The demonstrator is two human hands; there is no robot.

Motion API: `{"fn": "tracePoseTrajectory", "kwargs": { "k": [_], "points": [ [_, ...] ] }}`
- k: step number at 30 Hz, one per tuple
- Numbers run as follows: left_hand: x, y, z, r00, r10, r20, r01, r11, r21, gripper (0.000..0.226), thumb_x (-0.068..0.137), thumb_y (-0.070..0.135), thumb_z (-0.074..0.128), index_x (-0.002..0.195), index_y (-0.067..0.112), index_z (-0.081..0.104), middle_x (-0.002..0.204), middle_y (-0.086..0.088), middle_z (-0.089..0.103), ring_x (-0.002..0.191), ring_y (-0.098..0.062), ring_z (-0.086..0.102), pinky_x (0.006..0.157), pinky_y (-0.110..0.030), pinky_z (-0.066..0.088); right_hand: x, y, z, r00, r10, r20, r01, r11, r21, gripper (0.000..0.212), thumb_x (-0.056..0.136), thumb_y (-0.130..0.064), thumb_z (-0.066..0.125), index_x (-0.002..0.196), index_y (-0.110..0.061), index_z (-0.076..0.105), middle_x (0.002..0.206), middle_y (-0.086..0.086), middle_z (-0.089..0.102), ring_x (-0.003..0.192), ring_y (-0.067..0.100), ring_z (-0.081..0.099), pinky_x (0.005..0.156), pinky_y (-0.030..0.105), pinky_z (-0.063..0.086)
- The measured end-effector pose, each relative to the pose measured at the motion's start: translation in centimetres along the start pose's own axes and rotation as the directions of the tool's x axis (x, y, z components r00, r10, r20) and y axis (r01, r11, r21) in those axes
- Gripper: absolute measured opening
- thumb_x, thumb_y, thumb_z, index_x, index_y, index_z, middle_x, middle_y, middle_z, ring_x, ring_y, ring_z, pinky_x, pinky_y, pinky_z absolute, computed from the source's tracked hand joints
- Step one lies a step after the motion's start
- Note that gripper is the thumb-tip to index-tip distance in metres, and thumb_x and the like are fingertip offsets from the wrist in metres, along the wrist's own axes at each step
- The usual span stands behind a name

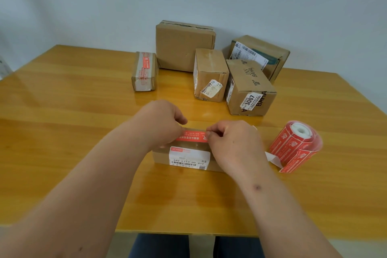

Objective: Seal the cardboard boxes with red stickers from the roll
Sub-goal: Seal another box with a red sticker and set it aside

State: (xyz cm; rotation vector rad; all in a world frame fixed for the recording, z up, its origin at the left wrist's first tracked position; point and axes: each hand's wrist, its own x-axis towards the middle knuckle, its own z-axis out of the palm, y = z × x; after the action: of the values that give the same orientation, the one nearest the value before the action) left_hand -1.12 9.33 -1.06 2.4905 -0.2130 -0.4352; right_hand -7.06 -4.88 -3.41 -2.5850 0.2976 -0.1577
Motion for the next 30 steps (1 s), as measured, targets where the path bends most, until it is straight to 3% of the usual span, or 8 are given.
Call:
{"fn": "tracePoseTrajectory", "kwargs": {
  "k": [2,8,18,21,30],
  "points": [
    [0.2,-0.2,0.1,1.000,0.019,-0.019,-0.018,0.999,0.028,0.023,0.088,0.022,0.066,0.111,0.025,0.062,0.091,0.003,0.062,0.079,-0.017,0.062,0.073,-0.033,0.057,0.0,-0.1,0.0,1.000,-0.005,0.000,0.005,0.999,-0.035,0.021,0.092,-0.032,0.051,0.096,-0.029,0.072,0.091,-0.008,0.071,0.088,0.017,0.062,0.088,0.042,0.047],
    [0.8,-0.6,0.6,0.998,0.016,-0.062,-0.015,1.000,0.023,0.016,0.087,0.017,0.063,0.094,0.024,0.051,0.091,0.002,0.061,0.071,-0.014,0.059,0.055,-0.027,0.049,0.3,-0.1,0.0,1.000,-0.002,0.014,0.003,0.997,-0.074,0.020,0.091,-0.029,0.051,0.091,-0.026,0.070,0.087,-0.008,0.069,0.084,0.017,0.061,0.086,0.042,0.048],
    [0.8,-0.6,1.0,0.996,0.019,-0.087,-0.016,0.999,0.038,0.020,0.085,0.017,0.064,0.097,0.020,0.050,0.092,-0.001,0.062,0.080,-0.021,0.063,0.070,-0.037,0.058,0.4,0.0,0.3,1.000,0.005,0.023,-0.003,0.996,-0.091,0.018,0.088,-0.027,0.051,0.091,-0.026,0.068,0.088,-0.007,0.068,0.085,0.016,0.061,0.085,0.042,0.048],
    [0.8,-0.6,1.3,0.996,0.017,-0.092,-0.014,0.999,0.033,0.019,0.085,0.013,0.063,0.097,0.019,0.049,0.089,-0.003,0.062,0.069,-0.021,0.066,0.062,-0.037,0.059,0.4,-0.1,0.4,1.000,-0.005,0.024,0.008,0.992,-0.125,0.016,0.088,-0.027,0.051,0.090,-0.027,0.066,0.089,-0.008,0.067,0.087,0.016,0.060,0.086,0.042,0.047],
    [1.0,-0.5,1.9,0.992,0.012,-0.127,0.005,0.992,0.129,0.019,0.084,0.012,0.061,0.091,0.022,0.046,0.085,0.001,0.058,0.065,-0.014,0.057,0.049,-0.026,0.042,0.7,-0.1,0.5,0.999,-0.034,0.011,0.035,0.978,-0.207,0.009,0.086,-0.031,0.053,0.087,-0.029,0.061,0.083,-0.010,0.063,0.084,0.016,0.058,0.085,0.035,0.041]
  ]
}}
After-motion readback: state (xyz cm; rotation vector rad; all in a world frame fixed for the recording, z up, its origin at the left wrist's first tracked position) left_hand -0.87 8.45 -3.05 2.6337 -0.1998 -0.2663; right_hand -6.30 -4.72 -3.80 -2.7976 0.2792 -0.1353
